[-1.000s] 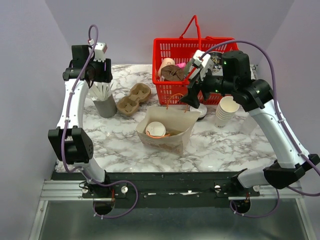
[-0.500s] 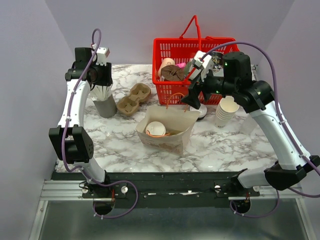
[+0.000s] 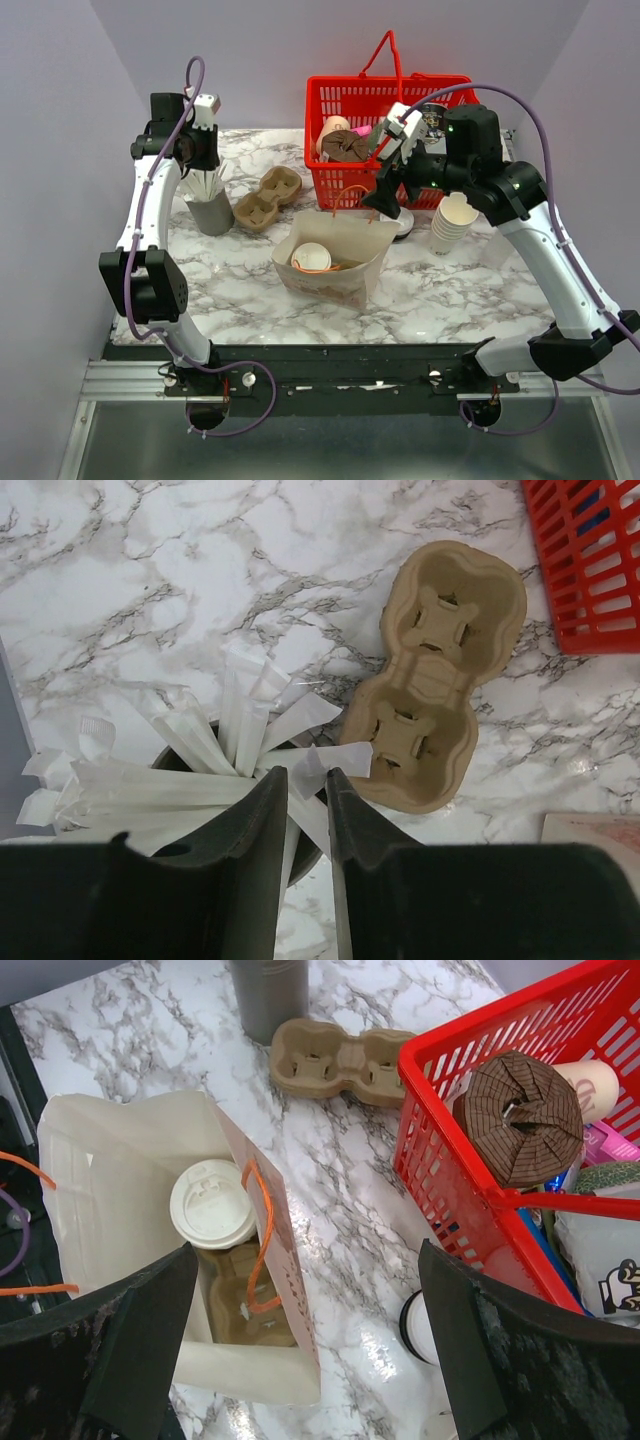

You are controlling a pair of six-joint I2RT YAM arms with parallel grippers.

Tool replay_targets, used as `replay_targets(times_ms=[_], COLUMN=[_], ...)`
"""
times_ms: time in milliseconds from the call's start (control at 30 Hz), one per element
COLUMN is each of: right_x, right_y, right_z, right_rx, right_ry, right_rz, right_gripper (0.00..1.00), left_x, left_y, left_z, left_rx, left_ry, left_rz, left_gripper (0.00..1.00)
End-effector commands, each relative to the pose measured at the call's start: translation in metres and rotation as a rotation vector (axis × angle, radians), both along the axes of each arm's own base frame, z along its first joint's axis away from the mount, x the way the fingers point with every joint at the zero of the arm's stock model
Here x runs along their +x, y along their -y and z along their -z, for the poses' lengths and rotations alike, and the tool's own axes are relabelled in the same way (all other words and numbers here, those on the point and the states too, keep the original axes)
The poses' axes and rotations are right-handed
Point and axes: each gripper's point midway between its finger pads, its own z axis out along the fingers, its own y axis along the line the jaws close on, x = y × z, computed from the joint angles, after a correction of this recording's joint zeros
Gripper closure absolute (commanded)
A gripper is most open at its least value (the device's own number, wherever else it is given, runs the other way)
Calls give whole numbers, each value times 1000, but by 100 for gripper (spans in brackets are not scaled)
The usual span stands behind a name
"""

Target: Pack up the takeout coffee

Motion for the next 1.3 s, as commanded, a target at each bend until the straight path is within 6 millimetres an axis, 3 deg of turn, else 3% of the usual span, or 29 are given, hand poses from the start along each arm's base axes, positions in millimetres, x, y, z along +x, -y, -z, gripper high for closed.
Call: replay_targets(times_ms=[0,133,200,300,433,533,667,800,933,967,1000,1067,1100,1133,1267], right_x=[1,2,1,0,0,1,5,15,32,37,39,44,43,45,51], right_y=[3,3,3,4,4,4,4,7,17,21,23,27,29,32,41], right_z=[-4,-4,-4,-5,-5,-4,-7,-15,-31,-33,-39,-56,-65,-76,-95], right_rx=[6,4,4,7,7,4,3,2,27,32,39,67,83,101,140], right_ry=[28,32,32,30,34,37,47,70,95,93,110,161,184,217,273], right_rz=[8,7,7,6,7,12,23,57,141,164,176,206,214,231,299], right_gripper=[0,0,0,0,0,0,0,0,0,0,0,0,0,0,0], left_x=[2,4,4,2,-9,-26,-56,-86,-129,-153,-164,-195,-200,-204,-232], left_y=[2,2,2,1,4,14,19,32,76,98,107,128,132,135,149], left_z=[0,-2,-8,-27,-80,-133,-190,-222,-254,-261,-272,-277,-288,-286,-299], left_rx=[12,15,18,32,43,26,31,6,-110,-189,-218,-353,-366,-399,-476], left_ry=[-9,-3,14,65,201,329,459,534,619,632,669,645,691,678,668], left_rz=[13,19,19,19,43,83,92,156,394,530,590,695,724,741,805], left_gripper=[71,80,100,100,100,100,100,100,100,100,100,100,100,100,100])
